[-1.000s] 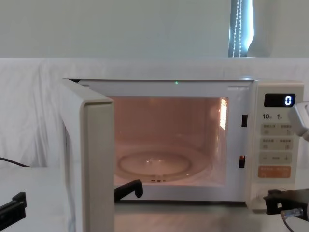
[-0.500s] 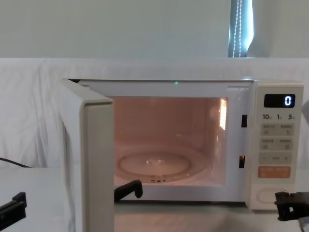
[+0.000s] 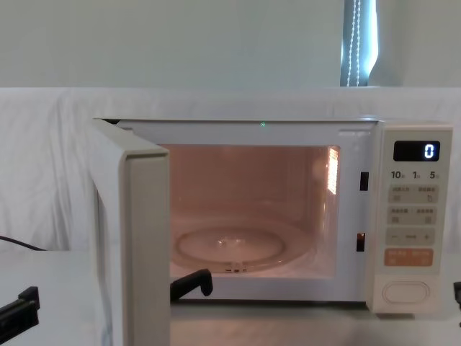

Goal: Press the button to open the microwave door with one hand; close the microwave door with the other hand.

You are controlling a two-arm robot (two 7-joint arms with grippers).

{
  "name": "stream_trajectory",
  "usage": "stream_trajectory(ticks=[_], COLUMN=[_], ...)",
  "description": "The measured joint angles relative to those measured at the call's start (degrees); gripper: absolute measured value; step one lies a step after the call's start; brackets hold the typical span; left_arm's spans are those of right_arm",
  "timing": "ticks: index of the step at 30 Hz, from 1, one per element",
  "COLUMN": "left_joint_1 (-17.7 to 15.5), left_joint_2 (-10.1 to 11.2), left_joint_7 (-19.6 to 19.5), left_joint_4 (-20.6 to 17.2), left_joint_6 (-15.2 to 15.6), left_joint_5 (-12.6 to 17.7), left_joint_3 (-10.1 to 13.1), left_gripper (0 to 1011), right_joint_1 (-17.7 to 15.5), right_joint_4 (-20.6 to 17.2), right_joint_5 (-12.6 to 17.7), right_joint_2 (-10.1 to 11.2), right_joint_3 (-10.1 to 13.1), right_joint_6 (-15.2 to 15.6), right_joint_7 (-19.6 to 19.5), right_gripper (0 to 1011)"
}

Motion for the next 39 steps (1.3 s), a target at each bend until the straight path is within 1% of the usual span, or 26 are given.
stream_trajectory(ticks=[1, 3, 19, 23, 24, 26, 27, 30, 31, 33, 34, 37, 38, 39], left_joint_1=[0.0, 0.0, 0.0, 0.0, 0.0, 0.0, 0.0, 0.0, 0.0, 0.0, 0.0, 0.0, 0.0, 0.0], left_joint_2=[0.0, 0.0, 0.0, 0.0, 0.0, 0.0, 0.0, 0.0, 0.0, 0.0, 0.0, 0.0, 0.0, 0.0], left_joint_7=[0.0, 0.0, 0.0, 0.0, 0.0, 0.0, 0.0, 0.0, 0.0, 0.0, 0.0, 0.0, 0.0, 0.0], left_joint_4=[0.0, 0.0, 0.0, 0.0, 0.0, 0.0, 0.0, 0.0, 0.0, 0.0, 0.0, 0.0, 0.0, 0.0], left_joint_6=[0.0, 0.0, 0.0, 0.0, 0.0, 0.0, 0.0, 0.0, 0.0, 0.0, 0.0, 0.0, 0.0, 0.0], left_joint_5=[0.0, 0.0, 0.0, 0.0, 0.0, 0.0, 0.0, 0.0, 0.0, 0.0, 0.0, 0.0, 0.0, 0.0], left_joint_3=[0.0, 0.0, 0.0, 0.0, 0.0, 0.0, 0.0, 0.0, 0.0, 0.0, 0.0, 0.0, 0.0, 0.0], left_gripper=[1001, 1001, 1001, 1001, 1001, 1001, 1001, 1001, 1001, 1001, 1001, 1001, 1001, 1001], right_joint_1=[-0.5, -0.7, -0.5, -0.5, -0.5, -0.5, -0.4, -0.4, -0.4, -0.4, -0.4, -0.4, -0.4, -0.4], right_joint_4=[-0.2, -0.3, -0.3, -0.3, -0.3, -0.3, -0.3, -0.3, -0.3, -0.3, -0.3, -0.3, -0.3, -0.3], right_joint_5=[0.5, 0.7, 0.4, 0.4, 0.4, 0.4, 0.4, 0.4, 0.4, 0.4, 0.4, 0.3, 0.3, 0.3], right_joint_2=[0.1, 0.1, 0.1, 0.1, 0.1, 0.1, 0.1, 0.1, 0.1, 0.1, 0.1, 0.1, 0.1, 0.1], right_joint_3=[0.3, 0.4, 0.3, 0.3, 0.3, 0.3, 0.3, 0.3, 0.3, 0.3, 0.3, 0.3, 0.3, 0.3], right_joint_6=[-0.6, -0.7, -0.6, -0.5, -0.5, -0.5, -0.5, -0.5, -0.5, -0.5, -0.5, -0.5, -0.5, -0.5], right_joint_7=[-0.2, -0.2, -0.2, -0.2, -0.2, -0.2, -0.2, -0.2, -0.2, -0.2, -0.2, -0.2, -0.2, -0.2], right_gripper=[0, 0, 0, 60, 115, 148, 200, 252, 306, 353, 411, 469, 529, 550])
